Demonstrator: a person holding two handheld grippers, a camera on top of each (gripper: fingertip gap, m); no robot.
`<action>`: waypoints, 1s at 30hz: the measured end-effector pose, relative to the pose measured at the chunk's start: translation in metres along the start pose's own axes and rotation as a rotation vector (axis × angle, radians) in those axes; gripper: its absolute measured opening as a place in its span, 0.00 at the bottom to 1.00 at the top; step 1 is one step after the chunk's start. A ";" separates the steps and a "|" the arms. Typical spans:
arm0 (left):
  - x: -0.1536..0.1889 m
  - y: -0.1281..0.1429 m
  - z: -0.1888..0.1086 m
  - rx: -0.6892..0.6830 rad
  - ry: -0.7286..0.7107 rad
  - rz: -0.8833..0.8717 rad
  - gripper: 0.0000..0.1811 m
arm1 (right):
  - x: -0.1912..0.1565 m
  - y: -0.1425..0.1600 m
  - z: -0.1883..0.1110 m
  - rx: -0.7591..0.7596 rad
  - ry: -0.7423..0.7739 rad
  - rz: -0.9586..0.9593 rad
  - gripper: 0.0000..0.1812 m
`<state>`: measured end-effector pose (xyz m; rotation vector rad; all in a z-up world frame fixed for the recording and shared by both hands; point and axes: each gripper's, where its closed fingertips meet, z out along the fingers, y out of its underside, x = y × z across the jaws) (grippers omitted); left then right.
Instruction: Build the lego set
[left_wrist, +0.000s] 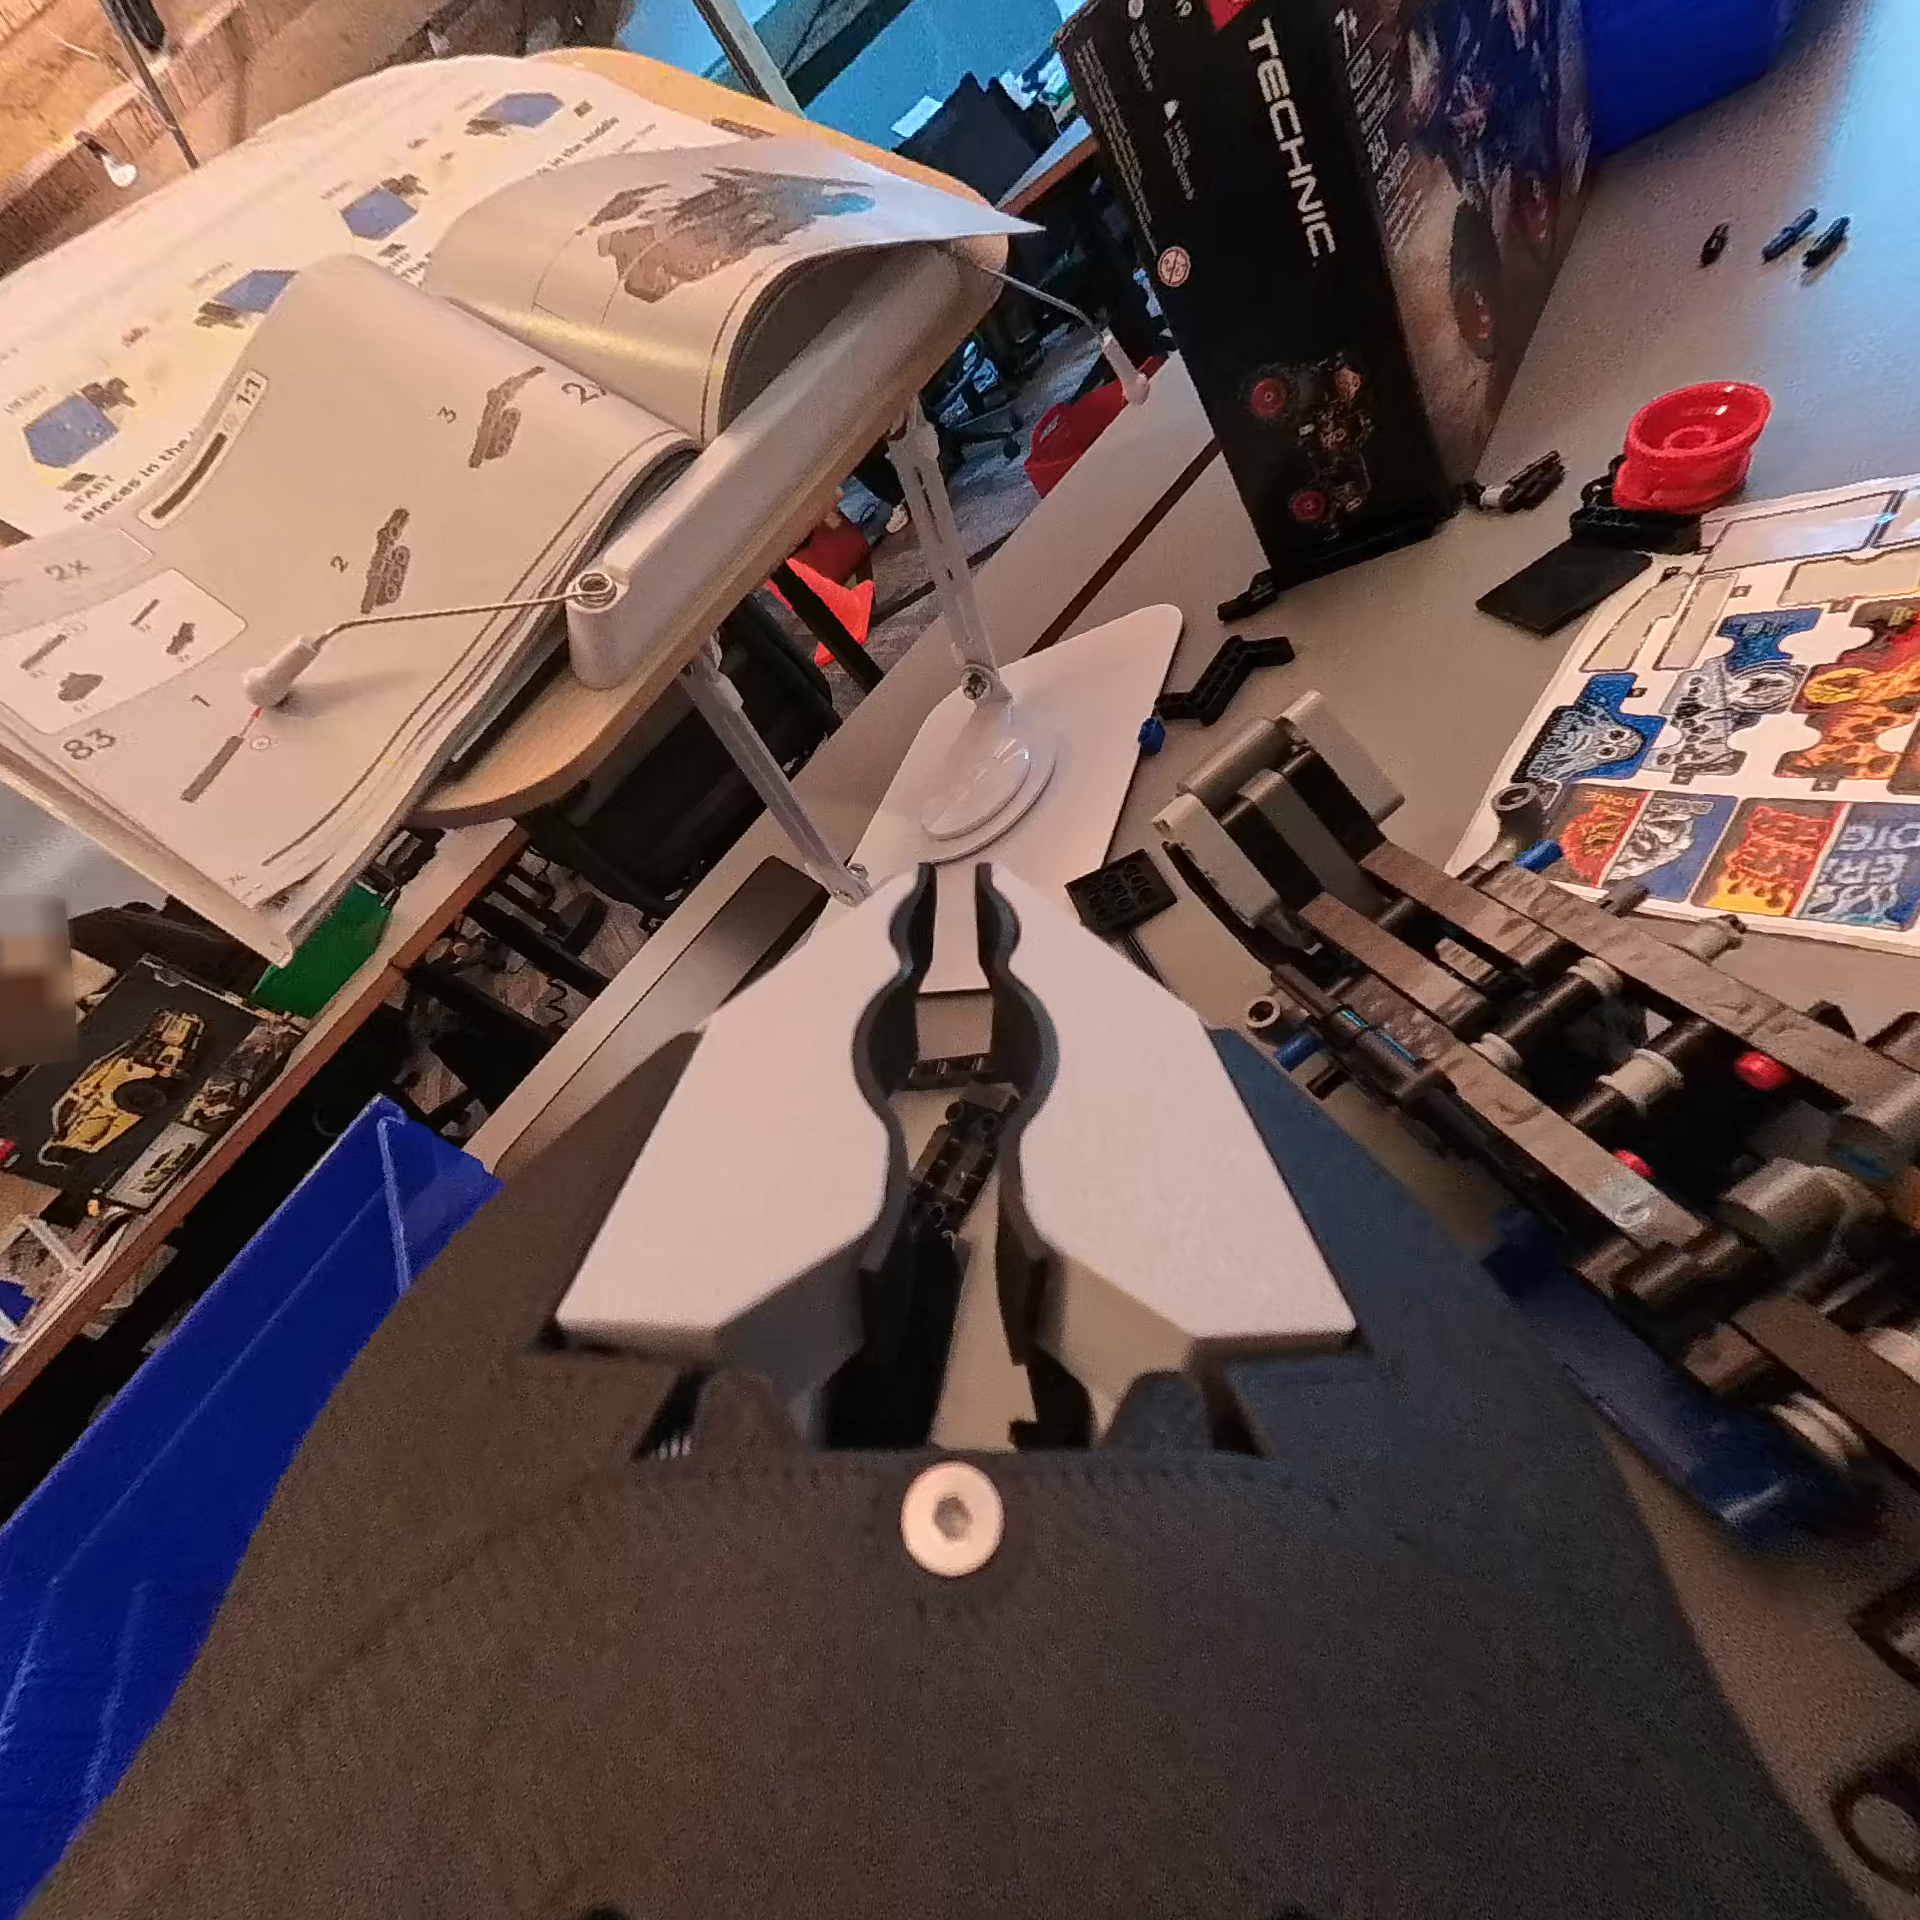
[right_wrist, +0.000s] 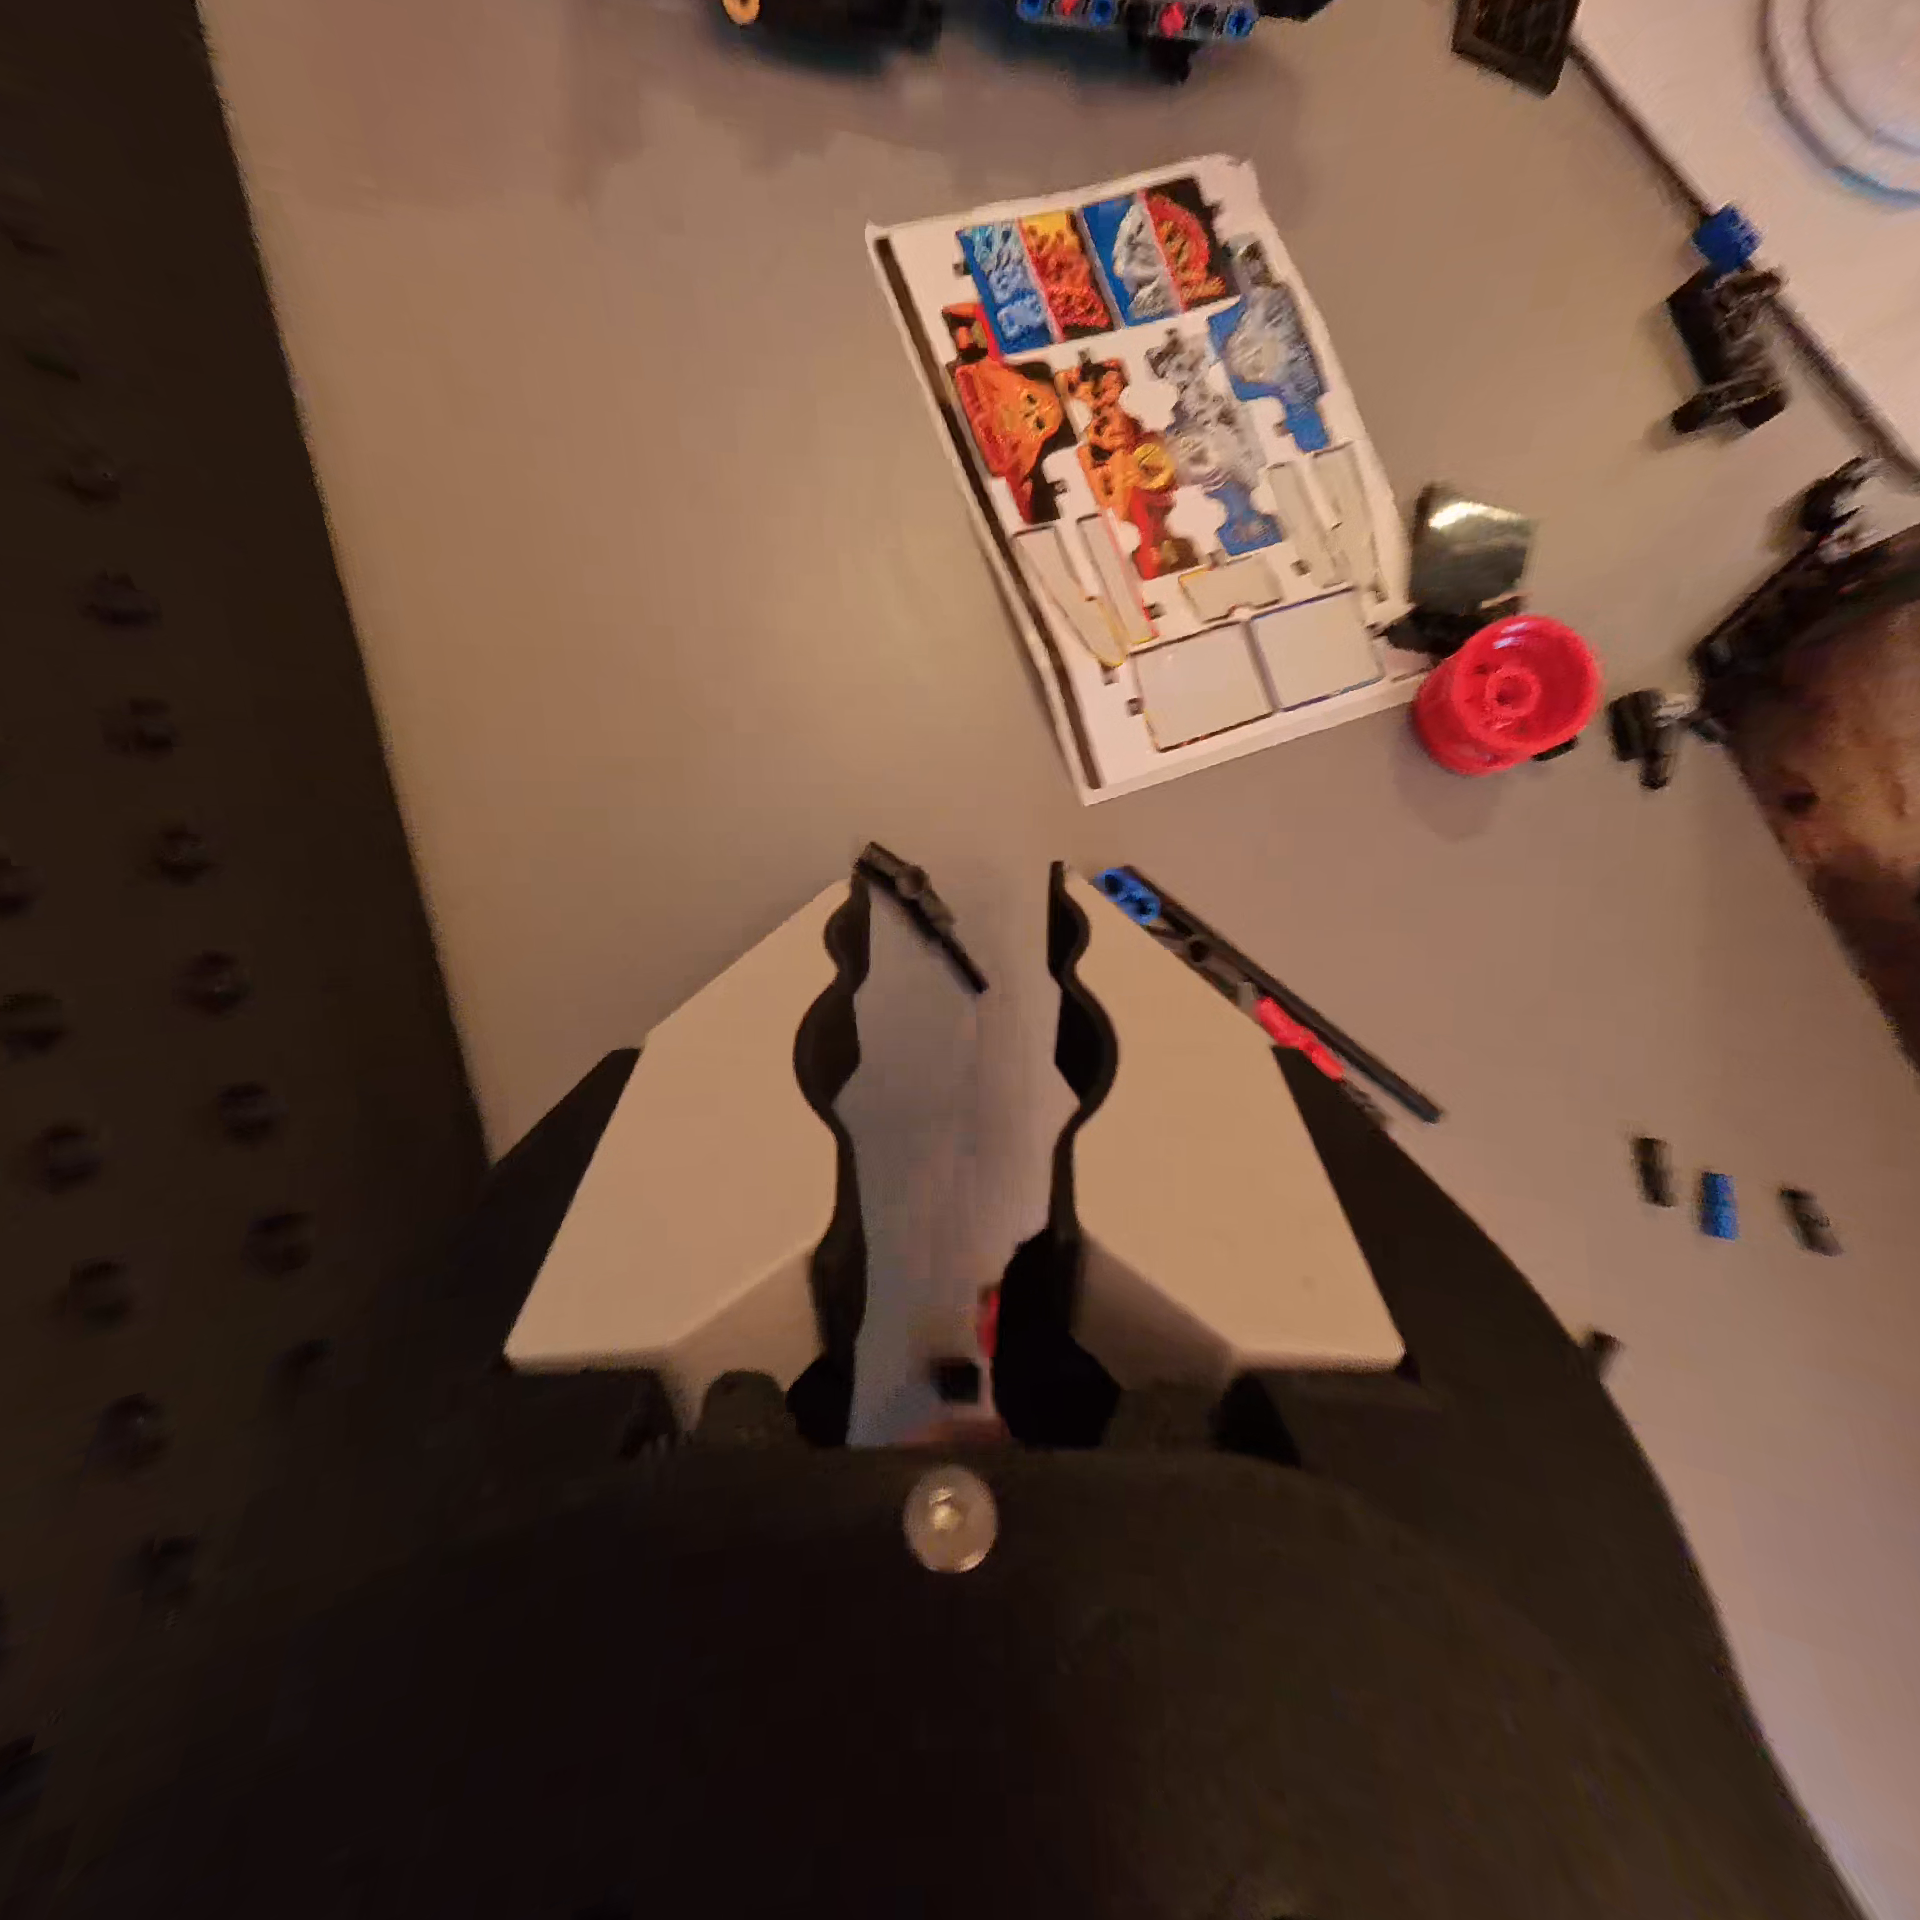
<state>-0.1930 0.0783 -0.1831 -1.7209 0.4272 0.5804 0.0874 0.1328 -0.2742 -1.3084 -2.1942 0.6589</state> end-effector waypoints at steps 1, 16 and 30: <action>0.000 0.000 0.000 0.001 0.002 -0.002 0.03 | 0.009 -0.005 -0.008 -0.002 0.023 -0.020 0.20; -0.012 0.003 -0.002 0.009 -0.022 -0.029 0.03 | 0.297 -0.060 -0.084 -0.345 0.209 -0.302 0.68; -0.050 0.002 -0.017 0.024 -0.135 -0.051 0.03 | 0.319 -0.028 -0.050 -0.495 0.074 -0.352 0.58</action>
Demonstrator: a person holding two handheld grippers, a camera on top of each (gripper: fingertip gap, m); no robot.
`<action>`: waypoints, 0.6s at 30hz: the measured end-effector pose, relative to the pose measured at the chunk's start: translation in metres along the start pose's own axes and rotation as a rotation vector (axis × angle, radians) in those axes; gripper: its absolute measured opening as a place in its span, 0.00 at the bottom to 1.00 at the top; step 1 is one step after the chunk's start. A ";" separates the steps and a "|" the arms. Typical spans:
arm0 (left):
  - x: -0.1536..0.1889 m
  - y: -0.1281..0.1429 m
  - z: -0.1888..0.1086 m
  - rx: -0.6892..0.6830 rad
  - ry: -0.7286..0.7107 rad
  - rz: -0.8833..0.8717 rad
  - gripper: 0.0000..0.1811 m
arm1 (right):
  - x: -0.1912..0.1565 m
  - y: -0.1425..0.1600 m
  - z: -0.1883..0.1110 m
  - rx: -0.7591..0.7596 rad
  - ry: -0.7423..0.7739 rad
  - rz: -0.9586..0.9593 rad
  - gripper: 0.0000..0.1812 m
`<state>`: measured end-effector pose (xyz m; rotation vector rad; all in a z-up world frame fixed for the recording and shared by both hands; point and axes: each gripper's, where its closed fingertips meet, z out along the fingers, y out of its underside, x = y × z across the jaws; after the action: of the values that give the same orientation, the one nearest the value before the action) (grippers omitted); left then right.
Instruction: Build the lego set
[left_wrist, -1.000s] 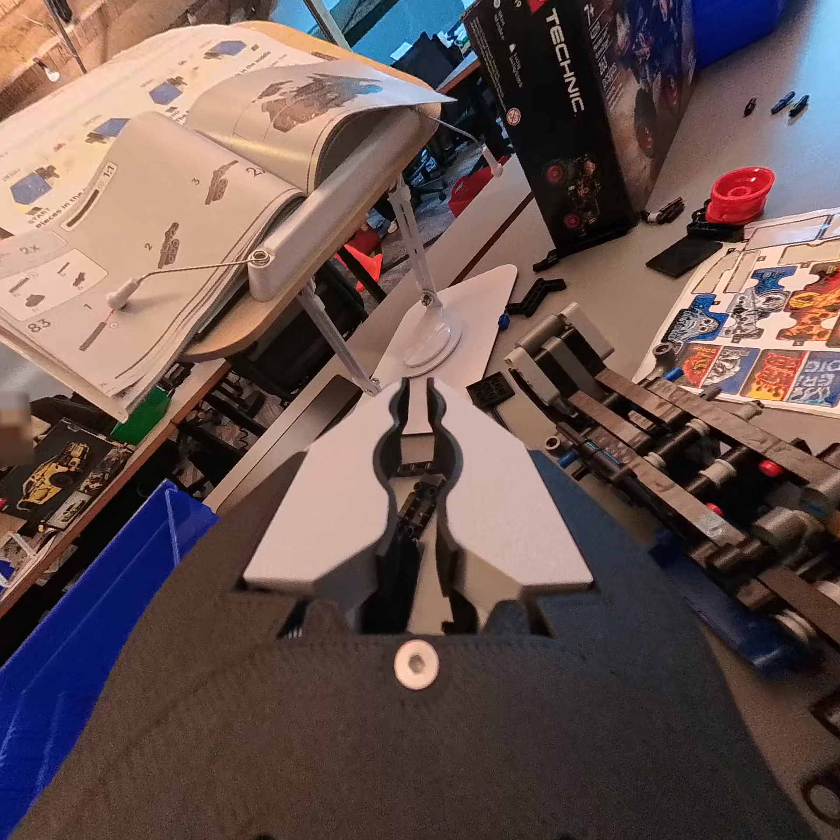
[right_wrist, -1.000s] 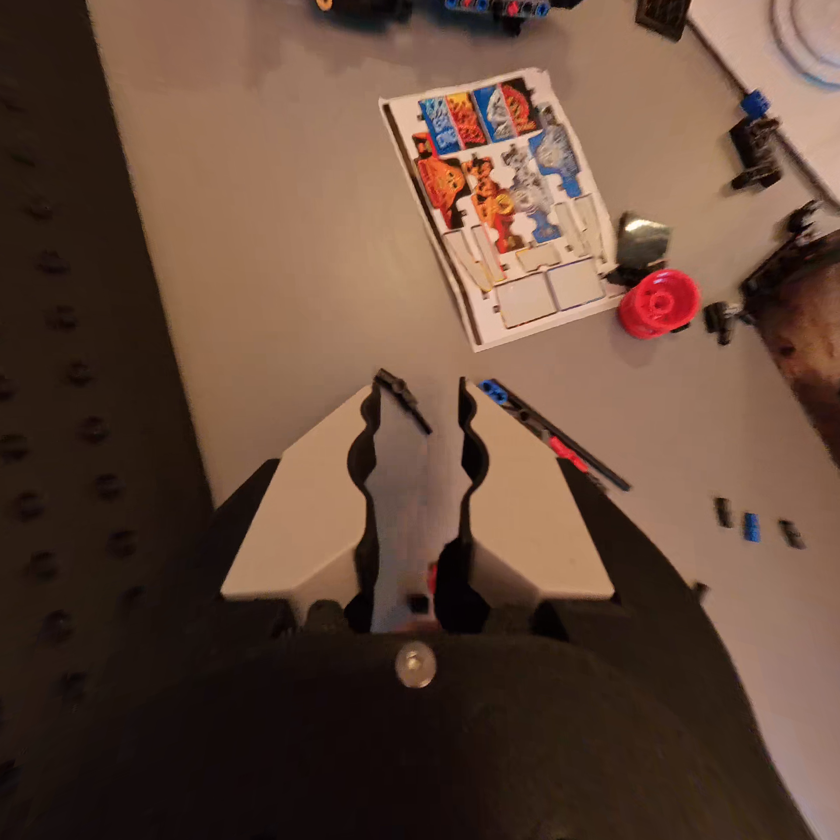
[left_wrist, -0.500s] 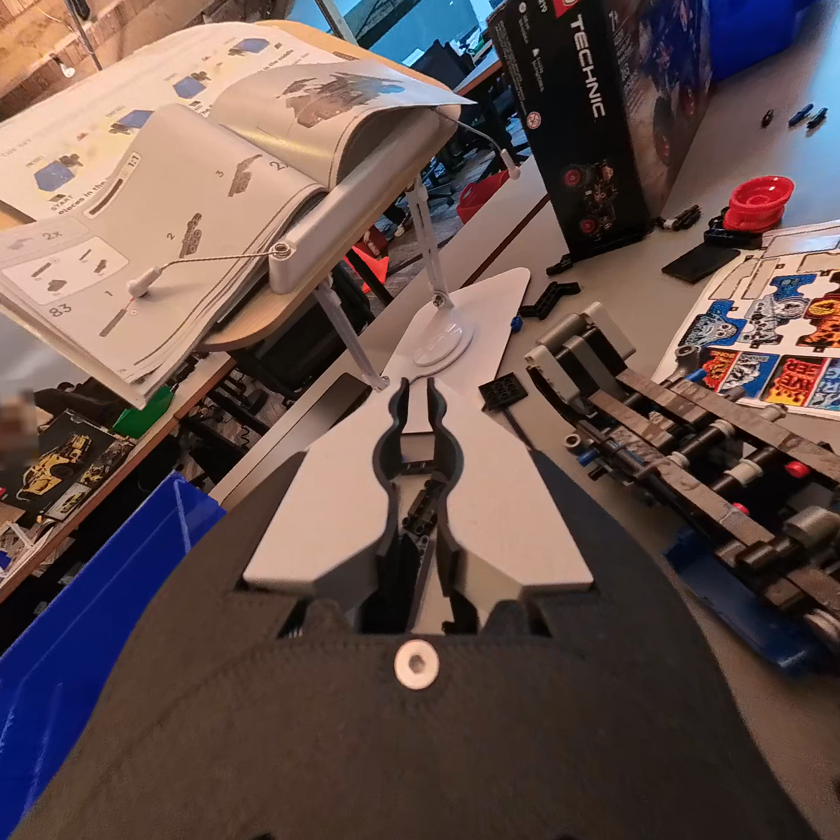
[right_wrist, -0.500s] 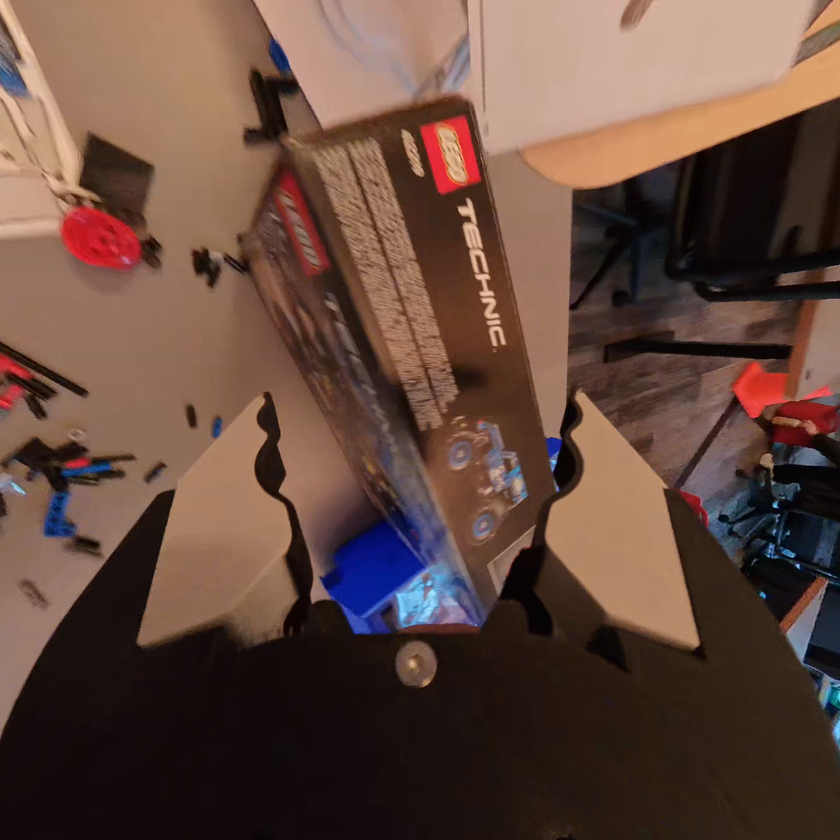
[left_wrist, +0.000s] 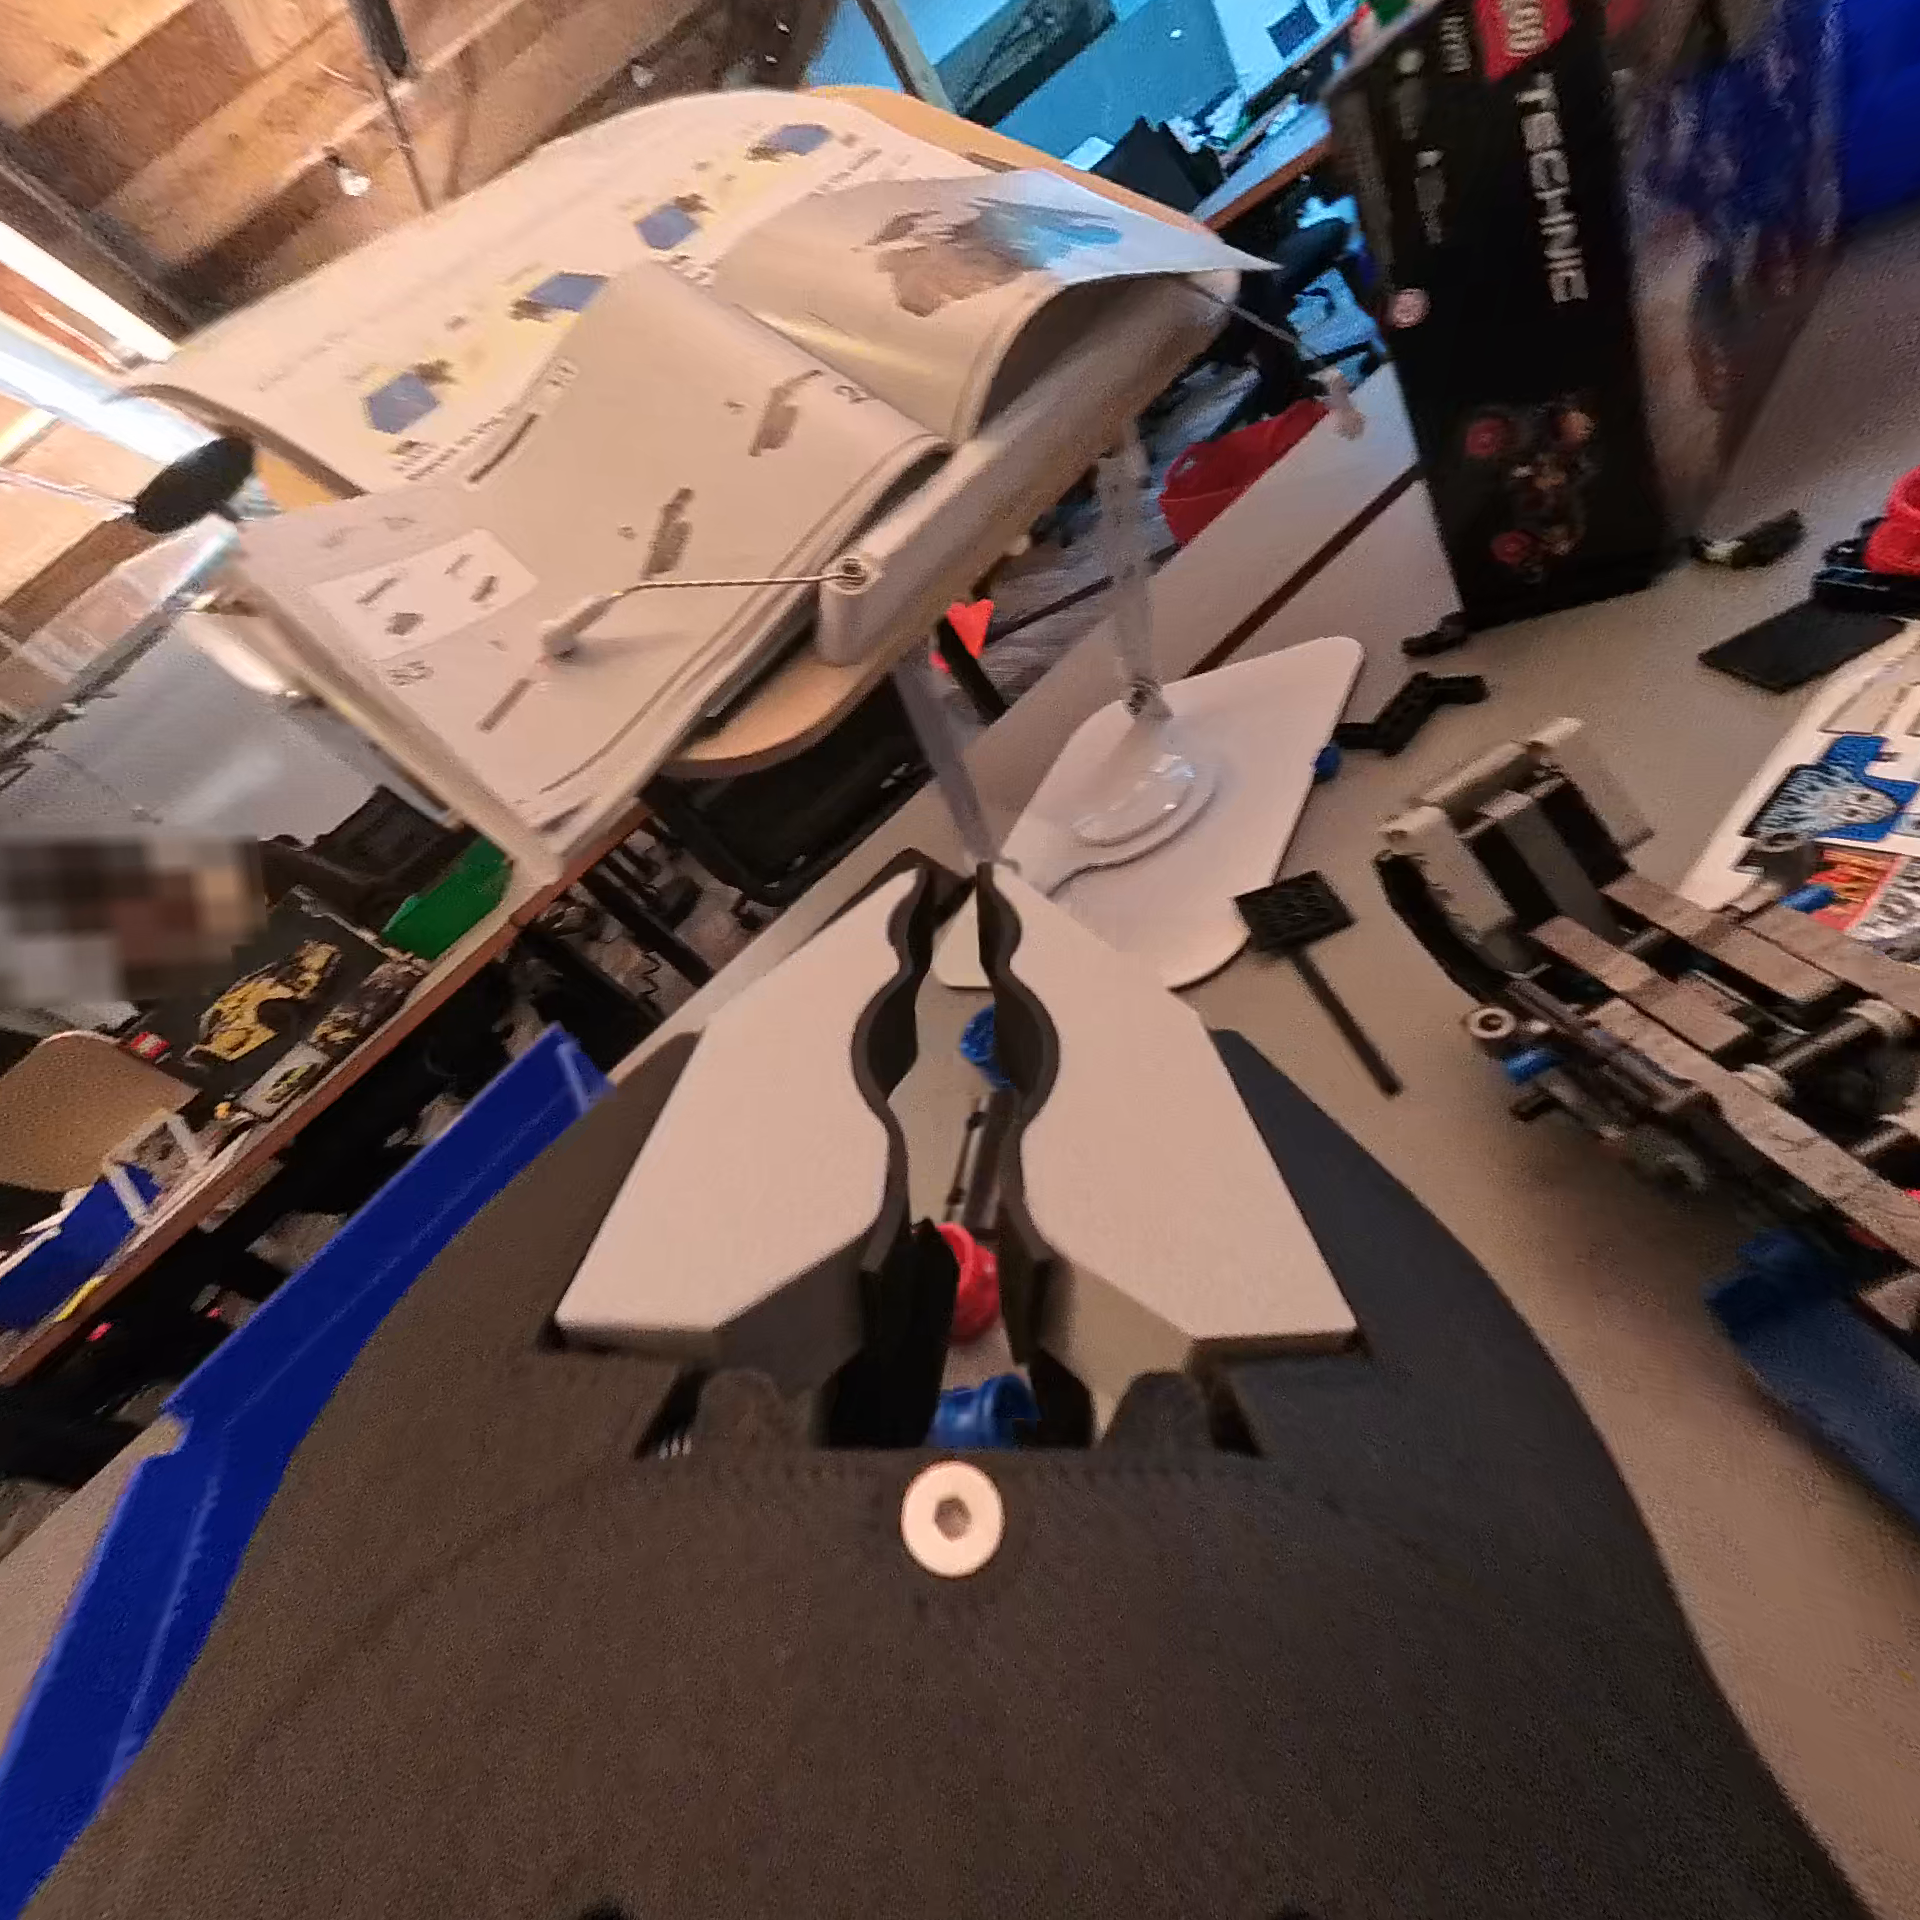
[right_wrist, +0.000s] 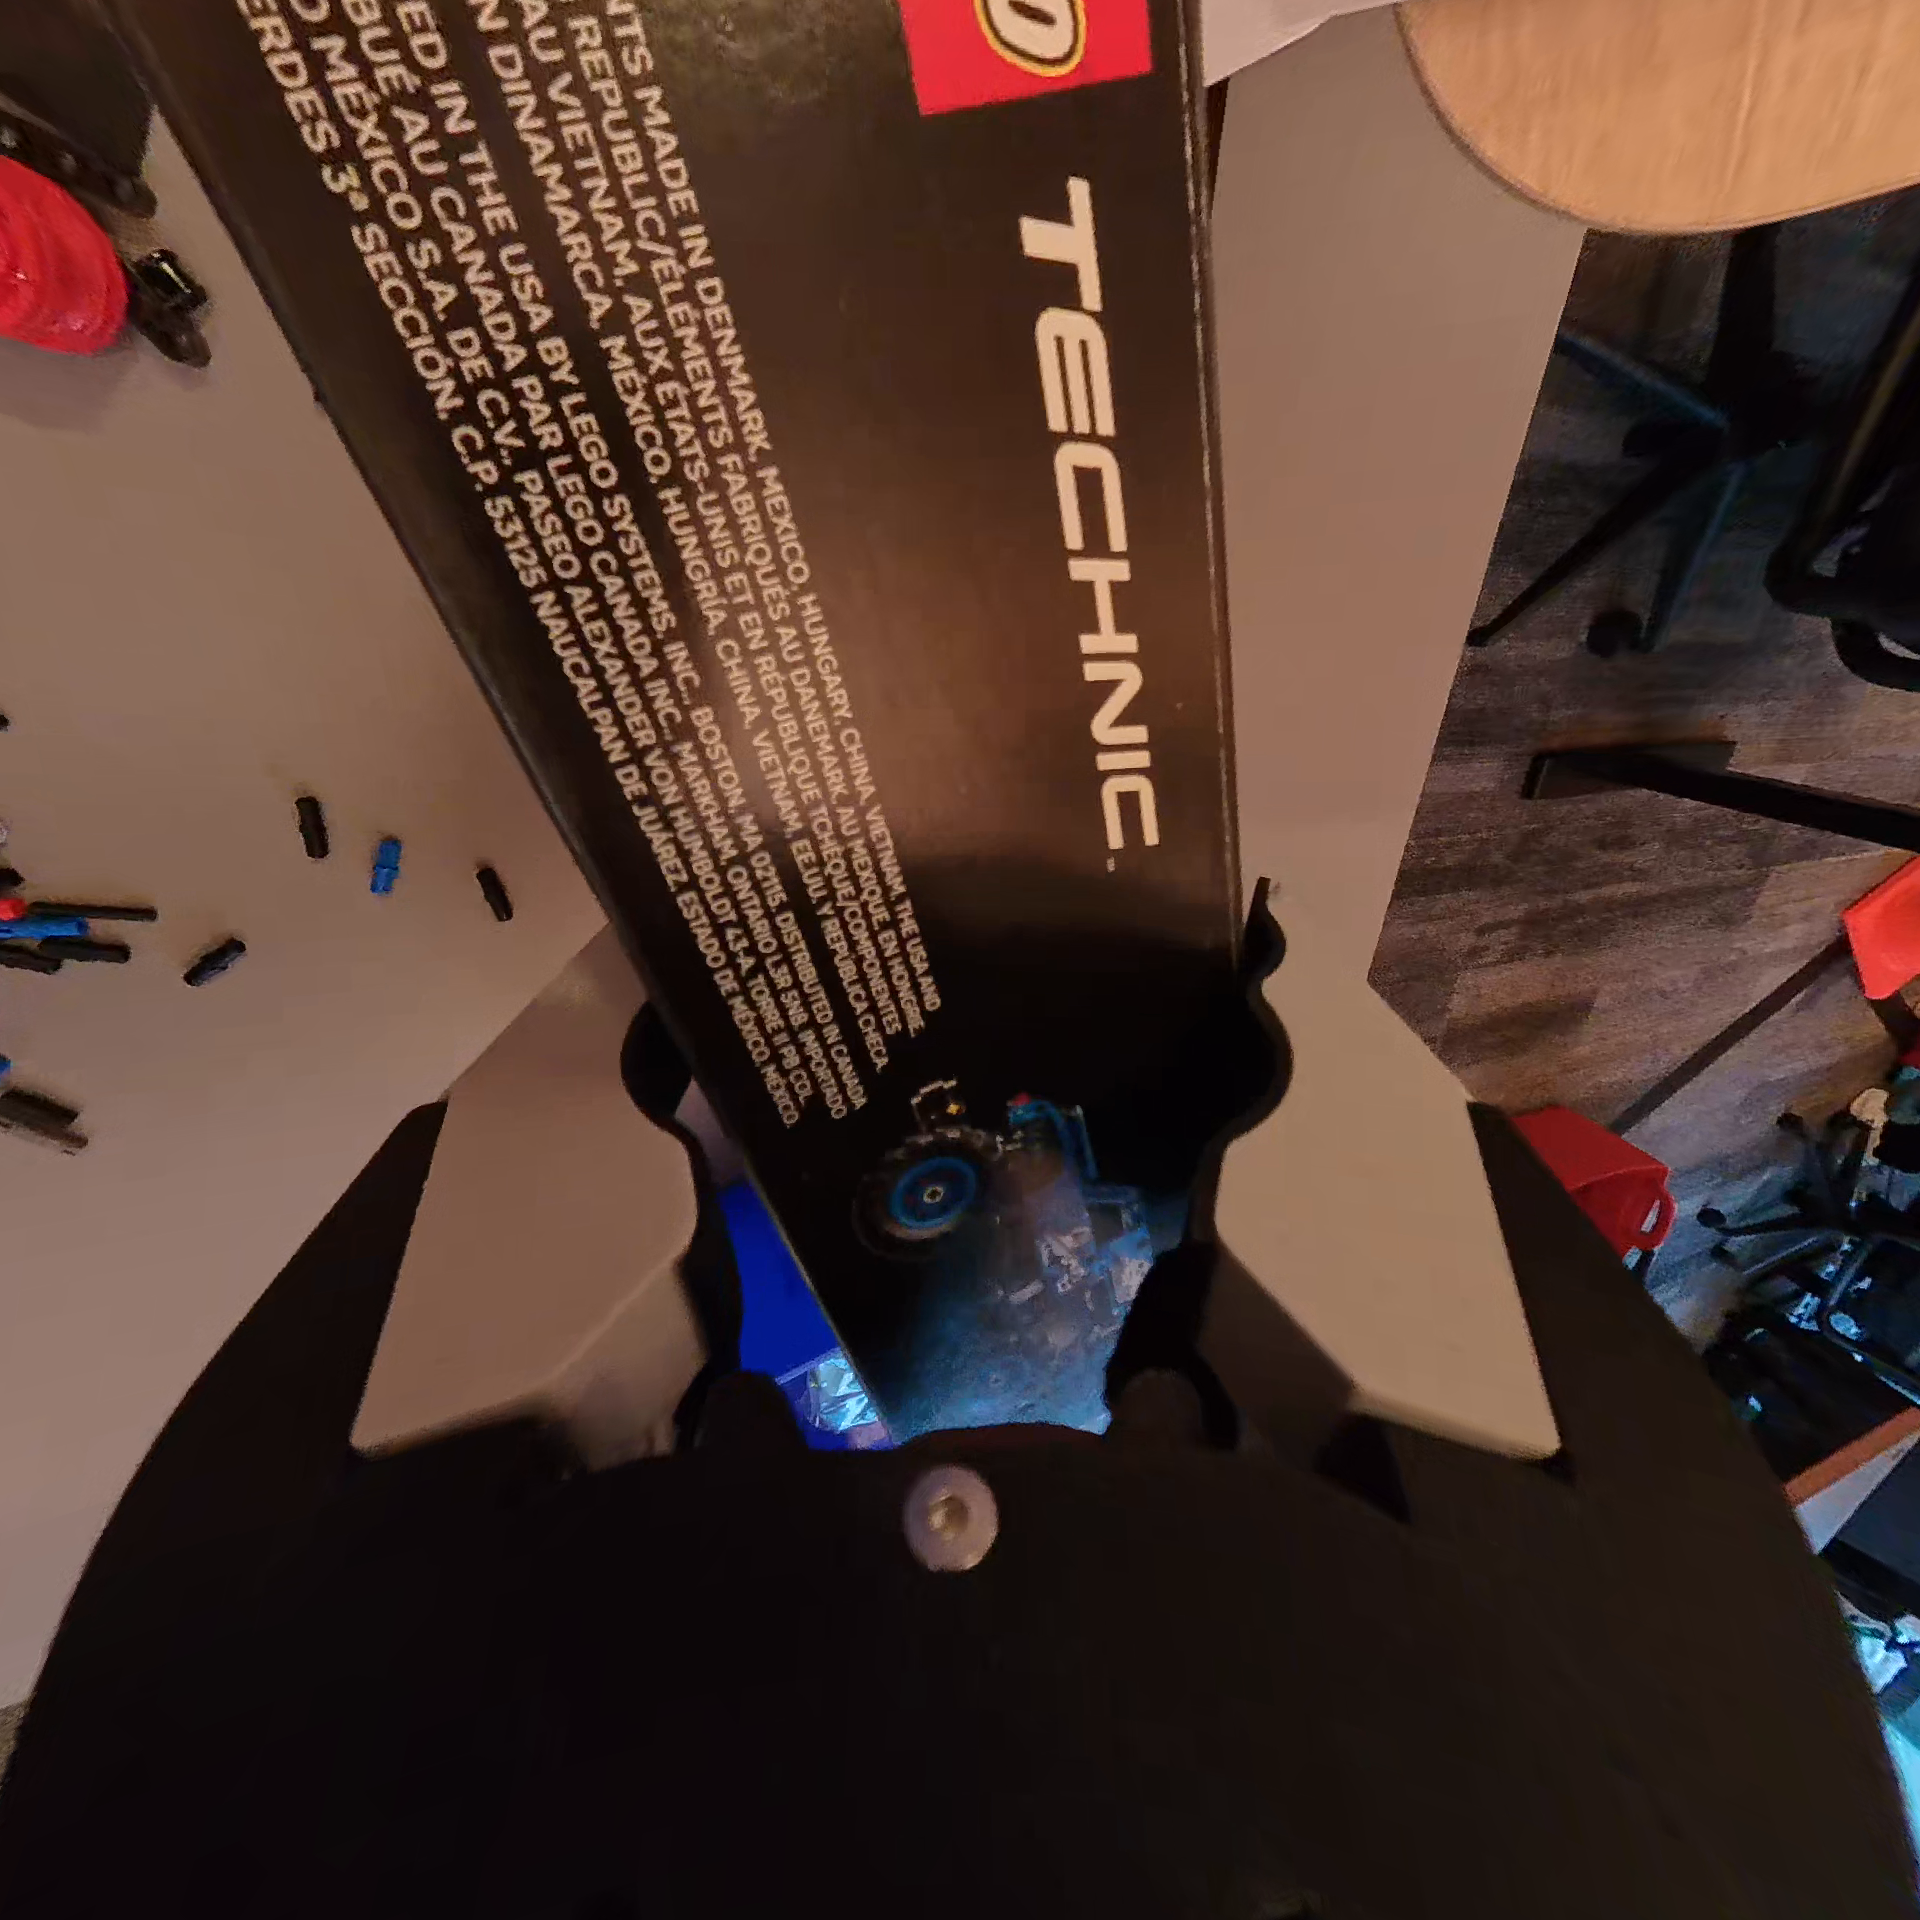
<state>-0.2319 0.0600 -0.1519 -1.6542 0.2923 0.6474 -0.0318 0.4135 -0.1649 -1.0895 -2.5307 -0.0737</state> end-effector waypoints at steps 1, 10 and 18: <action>-0.008 0.000 -0.003 0.002 -0.025 -0.002 0.03 | -0.002 0.001 -0.002 0.002 0.000 -0.003 0.57; -0.033 0.004 -0.011 -0.003 -0.086 -0.054 0.03 | -0.033 0.000 -0.015 -0.024 -0.054 0.012 0.55; -0.026 0.003 -0.009 -0.004 -0.060 -0.053 0.03 | -0.044 0.014 -0.024 -0.082 -0.061 0.099 0.54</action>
<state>-0.2525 0.0464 -0.1390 -1.6381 0.2030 0.6570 0.0139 0.3883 -0.1605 -1.2648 -2.5431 -0.1199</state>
